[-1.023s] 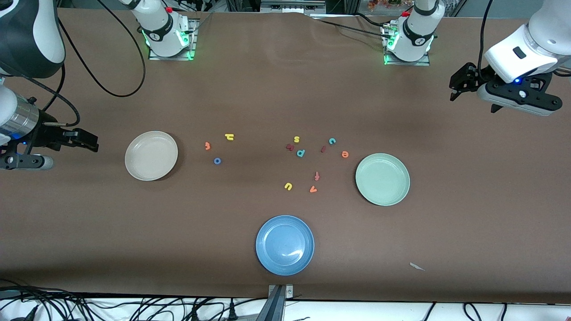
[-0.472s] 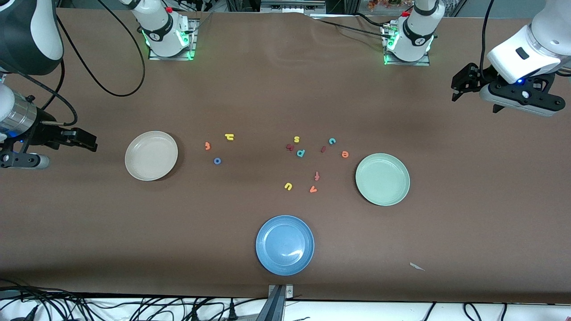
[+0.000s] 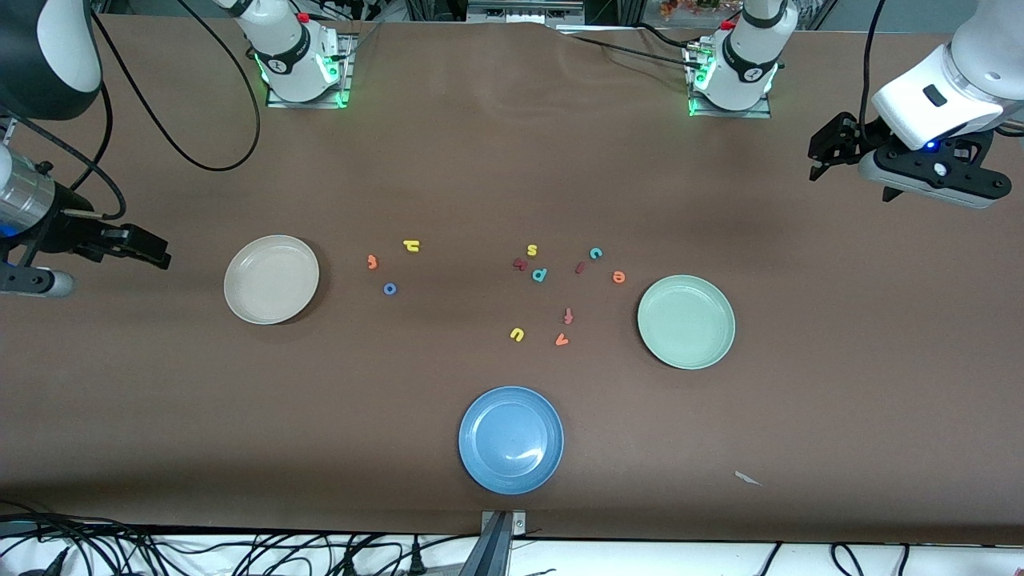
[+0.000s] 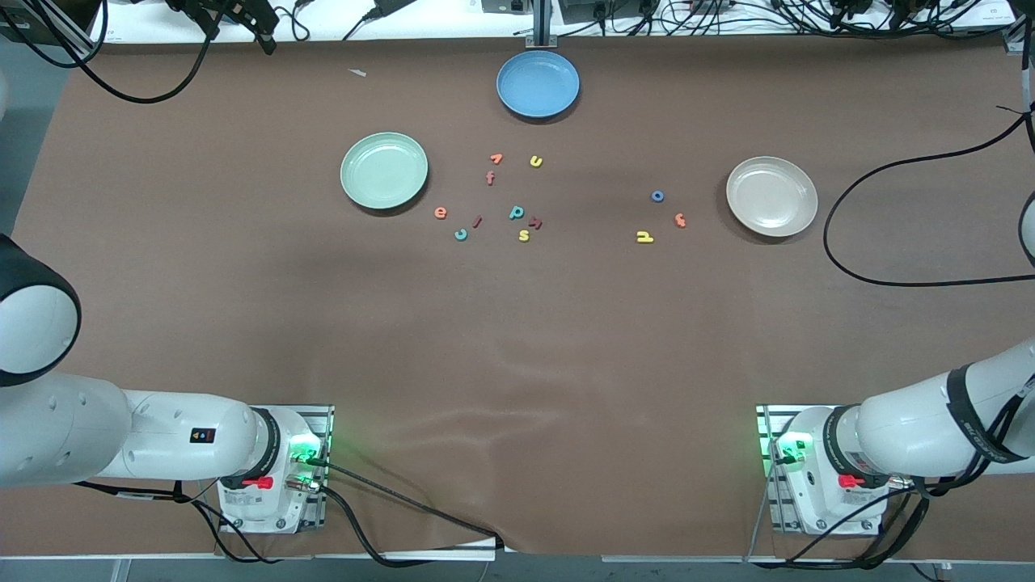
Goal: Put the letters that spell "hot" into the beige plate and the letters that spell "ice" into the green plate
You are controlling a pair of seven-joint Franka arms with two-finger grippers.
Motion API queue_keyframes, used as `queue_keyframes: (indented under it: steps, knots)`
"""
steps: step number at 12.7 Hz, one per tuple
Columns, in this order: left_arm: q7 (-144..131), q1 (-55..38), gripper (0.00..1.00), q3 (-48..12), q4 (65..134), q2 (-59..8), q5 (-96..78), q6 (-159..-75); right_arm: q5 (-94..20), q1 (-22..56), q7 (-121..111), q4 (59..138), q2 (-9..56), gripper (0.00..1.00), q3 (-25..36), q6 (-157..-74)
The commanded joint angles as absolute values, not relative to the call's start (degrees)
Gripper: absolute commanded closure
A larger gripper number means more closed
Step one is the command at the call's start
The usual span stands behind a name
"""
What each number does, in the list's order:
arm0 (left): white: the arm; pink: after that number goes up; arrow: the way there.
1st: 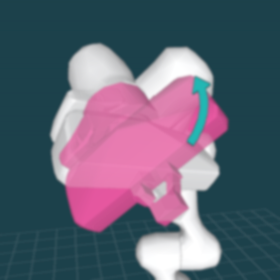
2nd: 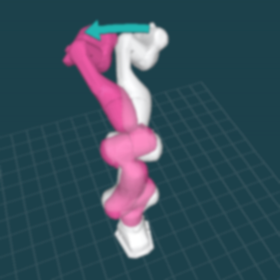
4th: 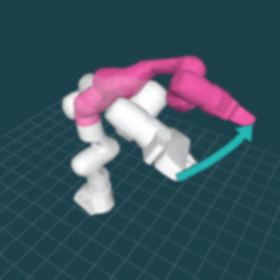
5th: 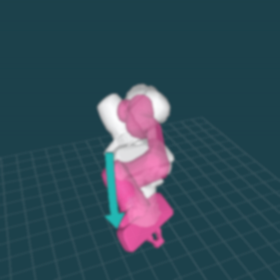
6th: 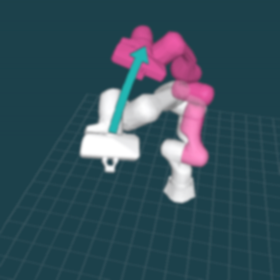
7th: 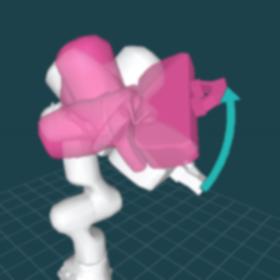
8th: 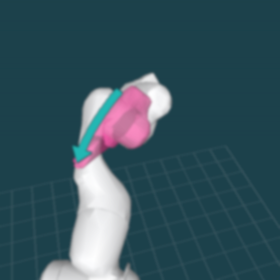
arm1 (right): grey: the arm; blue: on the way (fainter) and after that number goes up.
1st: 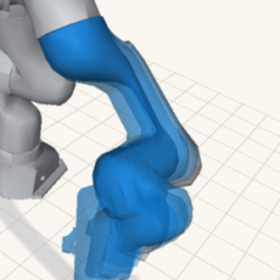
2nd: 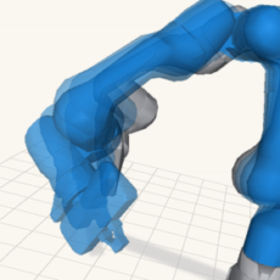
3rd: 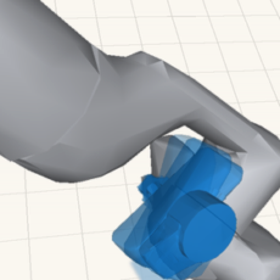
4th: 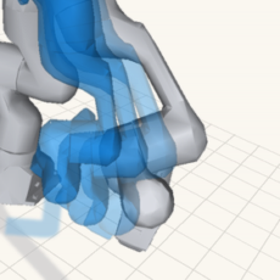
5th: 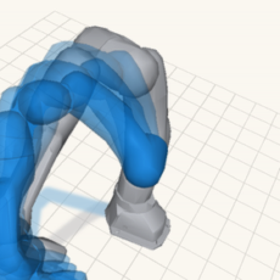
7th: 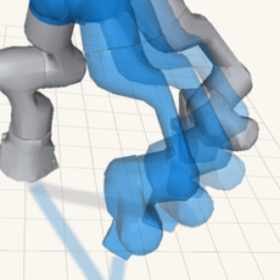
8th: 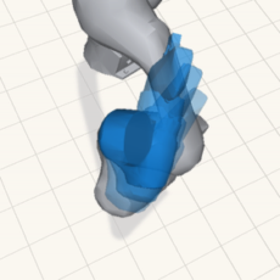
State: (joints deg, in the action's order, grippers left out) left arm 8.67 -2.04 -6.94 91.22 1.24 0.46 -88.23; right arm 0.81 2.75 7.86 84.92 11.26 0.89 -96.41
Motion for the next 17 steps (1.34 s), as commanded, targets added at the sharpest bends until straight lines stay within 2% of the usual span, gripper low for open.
queue_keyframes:
  steps: [1,17]
  knots:
    - [8.79,-2.11,0.0,-7.29,90.09,1.23,2.11,-87.01,0.35,3.16,8.53,85.34,10.11,0.0,0.97,-95.45]
    - [8.79,-2.02,0.0,-6.94,90.09,1.23,2.11,-87.01,0.62,3.78,8.96,86.4,10.55,0.0,0.7,-94.92]
